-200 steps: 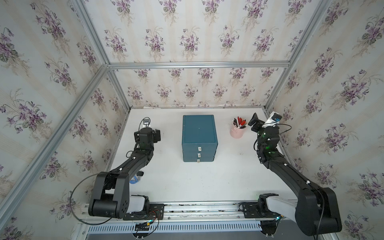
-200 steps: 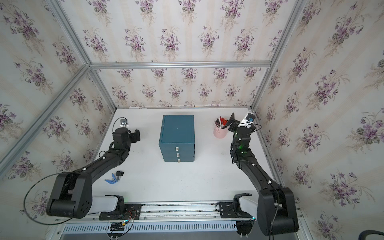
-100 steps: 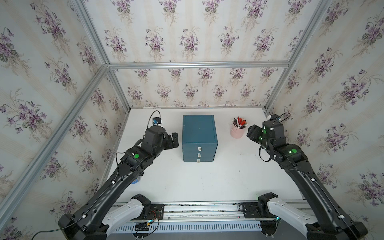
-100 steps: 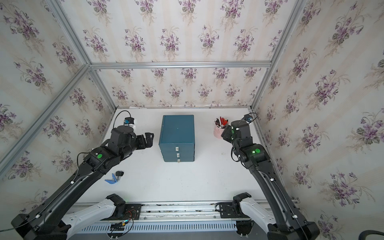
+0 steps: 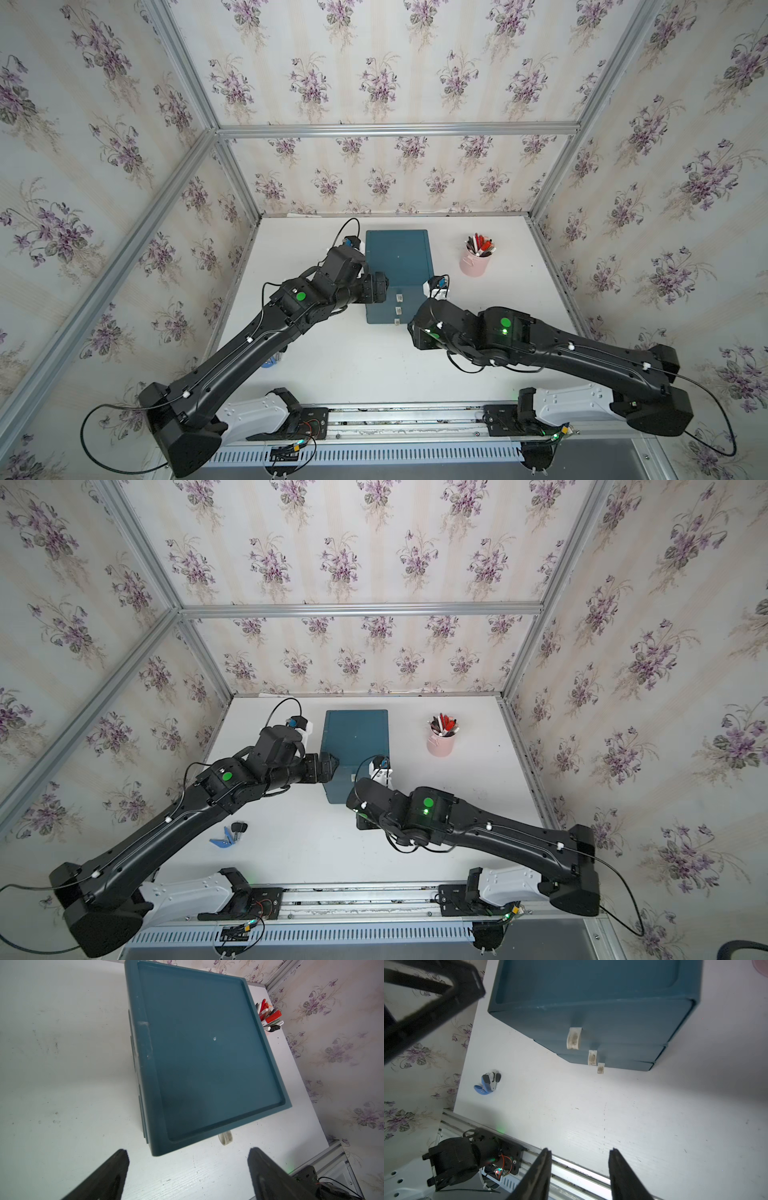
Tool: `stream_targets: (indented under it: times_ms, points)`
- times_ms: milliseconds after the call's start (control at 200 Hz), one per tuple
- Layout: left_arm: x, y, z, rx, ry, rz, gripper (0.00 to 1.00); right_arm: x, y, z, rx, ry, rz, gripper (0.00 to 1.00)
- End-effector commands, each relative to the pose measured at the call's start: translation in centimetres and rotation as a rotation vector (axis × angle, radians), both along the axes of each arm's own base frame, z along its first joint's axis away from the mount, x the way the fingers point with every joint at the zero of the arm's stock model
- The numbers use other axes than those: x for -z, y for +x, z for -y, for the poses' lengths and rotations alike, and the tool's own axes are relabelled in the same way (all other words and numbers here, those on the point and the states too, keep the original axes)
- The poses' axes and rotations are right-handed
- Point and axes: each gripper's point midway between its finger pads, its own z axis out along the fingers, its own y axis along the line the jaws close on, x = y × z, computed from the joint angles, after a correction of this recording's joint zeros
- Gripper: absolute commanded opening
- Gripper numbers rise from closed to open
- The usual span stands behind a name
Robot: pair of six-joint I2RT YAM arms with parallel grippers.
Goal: Take the seed bags out of the drawer
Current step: Open the drawer in the storage box.
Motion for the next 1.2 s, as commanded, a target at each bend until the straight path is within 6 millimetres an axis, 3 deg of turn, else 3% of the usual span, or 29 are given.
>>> stream_targets:
  times_ms: [0, 150, 290, 460, 764, 969, 1194]
  points:
    - [0.4, 0.3, 0.1, -0.013, -0.009, -0.025, 0.88, -0.8, 2.0, -2.1, 0.024, 0.041, 0.051, 0.44]
    - [1.6, 1.1, -1.2, -0.067, -0.037, -0.066, 0.81, 0.7, 4.9, -3.3, 0.042, 0.069, 0.032, 0.42]
    - [2.3, 1.4, -0.8, -0.039, -0.051, -0.08, 0.8, 1.2, 6.4, -4.2, 0.051, 0.038, 0.041, 0.4]
    - [3.3, 1.4, -0.5, -0.028, -0.039, -0.099, 0.79, 2.1, 8.0, -3.6, 0.096, 0.018, 0.042, 0.33]
    - [4.6, 1.8, -0.9, -0.045, -0.013, -0.113, 0.76, 3.0, 9.3, -2.3, 0.137, -0.005, 0.022, 0.32]
    - [5.4, 2.0, -1.1, -0.067, -0.008, -0.13, 0.69, 2.8, 10.3, -2.2, 0.135, 0.005, 0.035, 0.17]
    - [6.3, 2.1, -1.7, -0.106, -0.003, -0.149, 0.61, 3.7, 9.8, -1.9, 0.114, -0.003, 0.023, 0.0]
